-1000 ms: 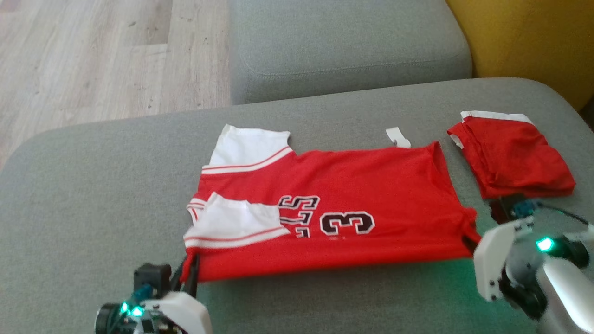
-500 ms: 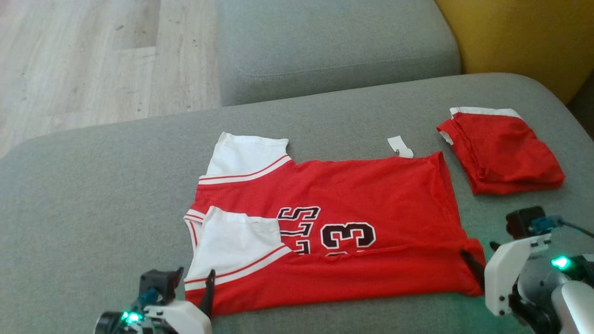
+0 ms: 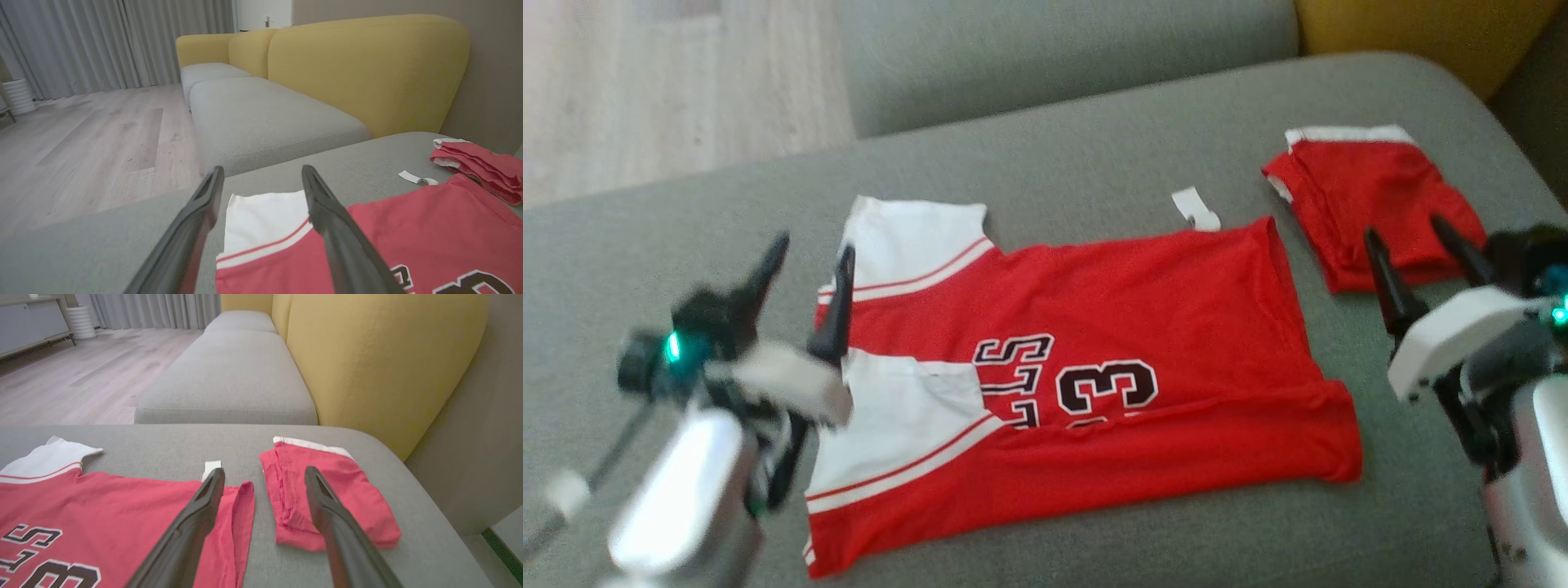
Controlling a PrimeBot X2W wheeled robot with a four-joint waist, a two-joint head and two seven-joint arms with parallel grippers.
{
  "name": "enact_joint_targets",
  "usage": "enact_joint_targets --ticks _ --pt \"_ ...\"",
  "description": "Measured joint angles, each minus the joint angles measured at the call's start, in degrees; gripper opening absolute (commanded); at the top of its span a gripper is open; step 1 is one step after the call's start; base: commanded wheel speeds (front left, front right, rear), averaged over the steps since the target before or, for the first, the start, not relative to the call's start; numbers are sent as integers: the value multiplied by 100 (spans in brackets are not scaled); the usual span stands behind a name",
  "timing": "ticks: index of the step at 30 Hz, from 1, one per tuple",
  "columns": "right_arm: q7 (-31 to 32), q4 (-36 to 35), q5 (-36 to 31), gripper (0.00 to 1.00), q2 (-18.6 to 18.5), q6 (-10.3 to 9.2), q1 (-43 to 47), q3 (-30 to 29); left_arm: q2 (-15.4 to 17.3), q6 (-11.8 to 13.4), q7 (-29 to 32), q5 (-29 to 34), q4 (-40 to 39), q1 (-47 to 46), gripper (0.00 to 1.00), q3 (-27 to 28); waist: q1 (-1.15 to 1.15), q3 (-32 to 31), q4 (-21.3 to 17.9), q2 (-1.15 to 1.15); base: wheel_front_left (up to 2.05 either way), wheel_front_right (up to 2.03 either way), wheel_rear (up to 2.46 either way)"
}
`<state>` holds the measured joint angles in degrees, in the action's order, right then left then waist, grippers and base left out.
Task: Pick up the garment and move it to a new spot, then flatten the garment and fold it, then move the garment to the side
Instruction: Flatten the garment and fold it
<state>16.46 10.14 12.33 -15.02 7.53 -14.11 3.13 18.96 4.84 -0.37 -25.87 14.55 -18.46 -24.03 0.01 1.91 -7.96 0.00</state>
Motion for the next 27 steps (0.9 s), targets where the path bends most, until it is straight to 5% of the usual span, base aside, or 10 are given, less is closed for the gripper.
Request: enact_joint_targets --ticks 6,10,17,27 --pt "-503 53 -31 100 42 0 -776 223 189 -849 611 -46 815 -1551 100 -147 1 564 -214 0 0 0 0" --pt "-672 101 -31 100 74 0 -1253 412 378 -1151 1281 -214 1608 -2397 100 -388 2 950 -383 0 0 0 0" --pt "-817 192 -21 100 135 0 -1638 682 817 -1243 2151 -705 2379 -3139 100 -1203 1 1503 -721 0 0 0 0" --pt "-957 259 -23 100 265 0 -1753 710 1107 -1243 2087 -1005 3278 -3758 100 -1689 0 2008 -1031 0 0 0 0"
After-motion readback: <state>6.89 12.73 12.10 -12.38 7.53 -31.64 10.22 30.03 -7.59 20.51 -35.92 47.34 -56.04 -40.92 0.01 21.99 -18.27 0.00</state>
